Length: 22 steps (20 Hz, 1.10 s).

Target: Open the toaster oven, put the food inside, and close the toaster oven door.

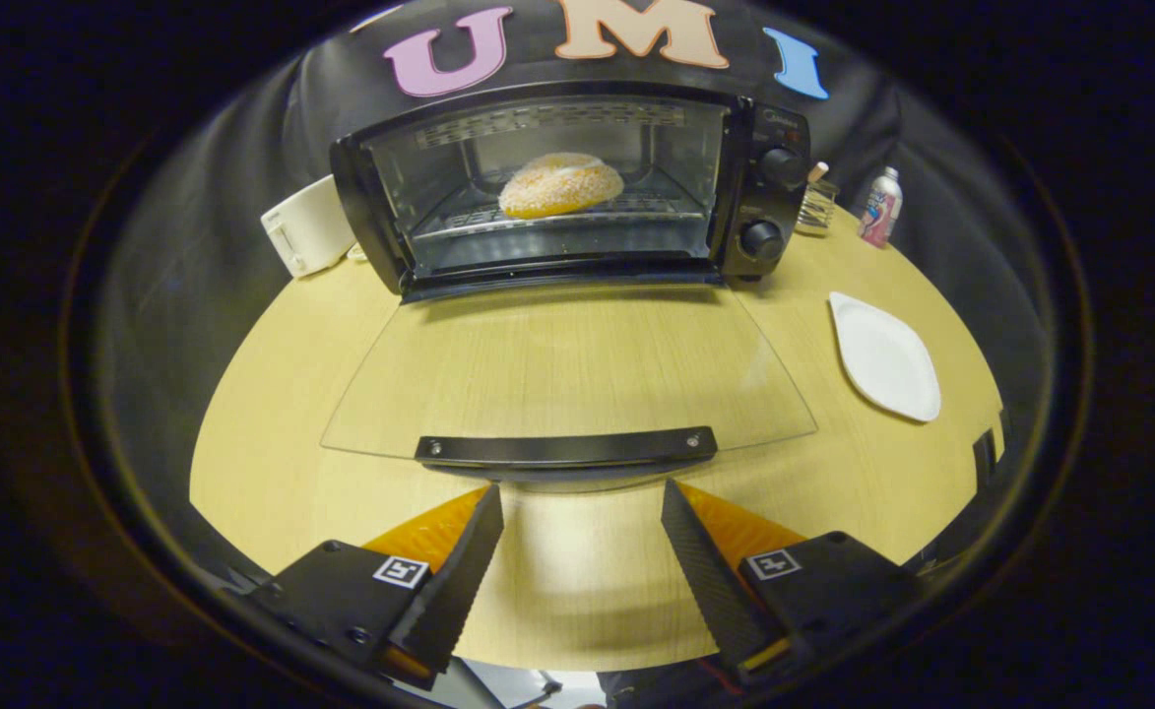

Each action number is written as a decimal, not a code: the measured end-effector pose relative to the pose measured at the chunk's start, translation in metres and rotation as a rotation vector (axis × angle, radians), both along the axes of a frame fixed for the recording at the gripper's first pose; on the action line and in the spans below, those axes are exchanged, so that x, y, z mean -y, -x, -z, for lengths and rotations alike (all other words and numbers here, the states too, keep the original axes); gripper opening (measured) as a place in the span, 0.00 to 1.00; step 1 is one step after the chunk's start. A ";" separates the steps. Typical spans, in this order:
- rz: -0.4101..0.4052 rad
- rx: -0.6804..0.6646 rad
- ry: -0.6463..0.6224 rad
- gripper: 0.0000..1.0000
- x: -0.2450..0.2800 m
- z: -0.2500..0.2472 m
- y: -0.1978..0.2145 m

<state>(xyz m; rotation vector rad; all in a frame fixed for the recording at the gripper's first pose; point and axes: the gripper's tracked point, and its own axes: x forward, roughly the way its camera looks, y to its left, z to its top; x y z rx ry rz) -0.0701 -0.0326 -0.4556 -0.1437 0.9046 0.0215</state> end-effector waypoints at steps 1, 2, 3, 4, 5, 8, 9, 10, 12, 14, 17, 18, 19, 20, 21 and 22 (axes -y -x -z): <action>-0.007 0.004 0.008 1.00 -0.001 -0.002 0.001; 0.000 0.023 0.007 1.00 -0.002 -0.008 0.000; 0.015 0.062 -0.018 1.00 -0.008 -0.017 -0.005; 0.013 0.048 -0.010 1.00 -0.006 -0.020 -0.006; 0.010 0.064 -0.006 1.00 -0.005 -0.023 -0.009; -0.003 0.082 0.001 1.00 -0.007 -0.036 -0.010; 0.000 0.098 -0.005 1.00 -0.008 -0.041 -0.012; 0.001 0.112 -0.009 1.00 -0.011 -0.049 -0.015; -0.007 0.146 -0.011 1.00 -0.013 -0.064 -0.023; -0.011 0.177 -0.016 1.00 -0.016 -0.079 -0.030; -0.014 0.219 -0.027 1.00 -0.020 -0.098 -0.041; -0.010 0.233 -0.036 1.00 -0.022 -0.104 -0.046; -0.007 0.248 -0.048 1.00 -0.023 -0.110 -0.050; -0.003 0.258 -0.059 1.00 -0.024 -0.115 -0.055; 0.001 0.270 -0.069 1.00 -0.025 -0.120 -0.059; 0.004 0.282 -0.078 1.00 -0.026 -0.124 -0.063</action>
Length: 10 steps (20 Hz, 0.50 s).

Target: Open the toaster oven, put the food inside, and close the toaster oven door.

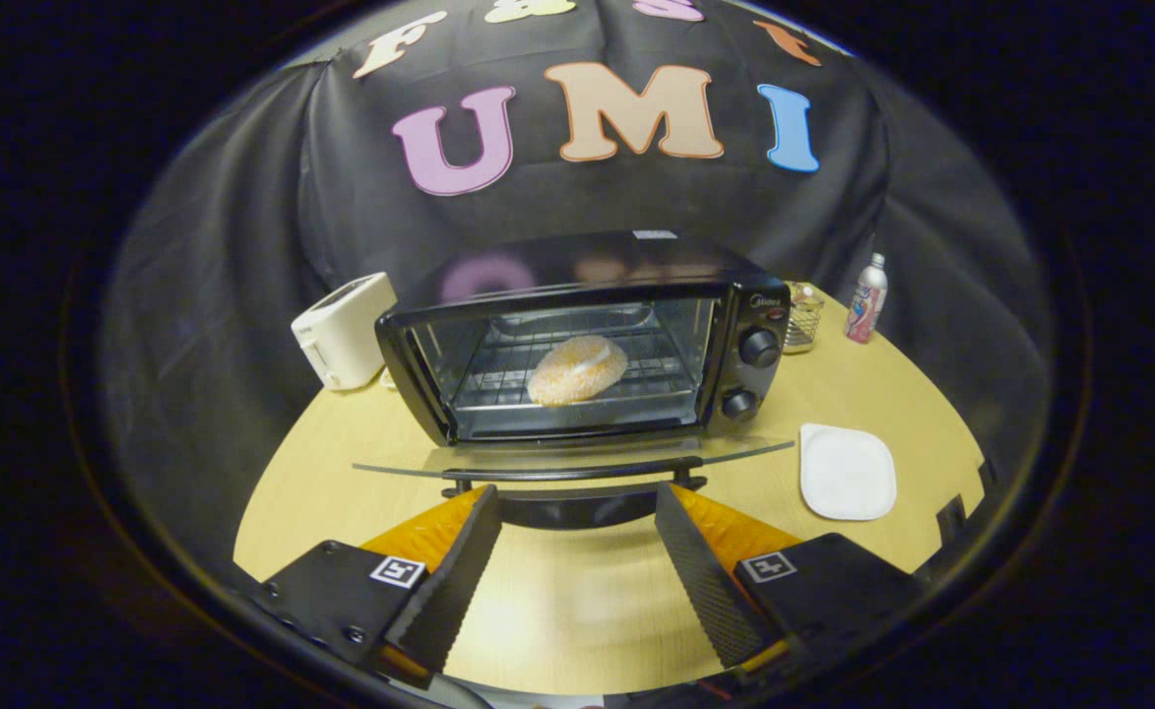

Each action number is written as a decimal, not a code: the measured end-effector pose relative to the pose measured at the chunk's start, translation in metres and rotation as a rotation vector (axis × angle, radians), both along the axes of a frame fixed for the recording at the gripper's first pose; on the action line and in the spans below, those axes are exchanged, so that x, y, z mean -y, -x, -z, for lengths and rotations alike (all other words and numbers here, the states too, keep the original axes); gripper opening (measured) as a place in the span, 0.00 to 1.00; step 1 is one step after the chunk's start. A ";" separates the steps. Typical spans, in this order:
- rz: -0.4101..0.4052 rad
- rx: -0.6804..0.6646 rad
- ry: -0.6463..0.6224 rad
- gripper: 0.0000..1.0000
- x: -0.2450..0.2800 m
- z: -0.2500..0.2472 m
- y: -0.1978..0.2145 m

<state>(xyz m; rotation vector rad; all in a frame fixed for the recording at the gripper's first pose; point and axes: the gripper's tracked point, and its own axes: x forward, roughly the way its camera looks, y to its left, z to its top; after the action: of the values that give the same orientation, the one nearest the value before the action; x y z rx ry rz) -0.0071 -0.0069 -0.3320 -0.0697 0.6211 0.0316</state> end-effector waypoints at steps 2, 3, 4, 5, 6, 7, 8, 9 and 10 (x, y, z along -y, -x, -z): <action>0.003 0.021 -0.018 1.00 -0.002 -0.009 -0.008; 0.003 0.032 -0.023 1.00 -0.003 -0.012 -0.013; 0.002 0.046 -0.028 1.00 -0.004 -0.017 -0.019; 0.000 0.059 -0.033 1.00 -0.006 -0.022 -0.025; -0.003 0.063 -0.034 1.00 -0.007 -0.024 -0.031; -0.008 0.060 -0.027 1.00 -0.008 -0.023 -0.036; -0.017 0.059 -0.016 1.00 -0.009 -0.023 -0.042; -0.025 0.065 -0.014 1.00 -0.012 -0.024 -0.049; -0.028 0.071 -0.017 1.00 -0.015 -0.027 -0.056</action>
<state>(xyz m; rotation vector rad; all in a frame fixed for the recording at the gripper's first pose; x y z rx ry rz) 0.0489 0.0078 -0.3053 -0.0628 0.5492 0.0617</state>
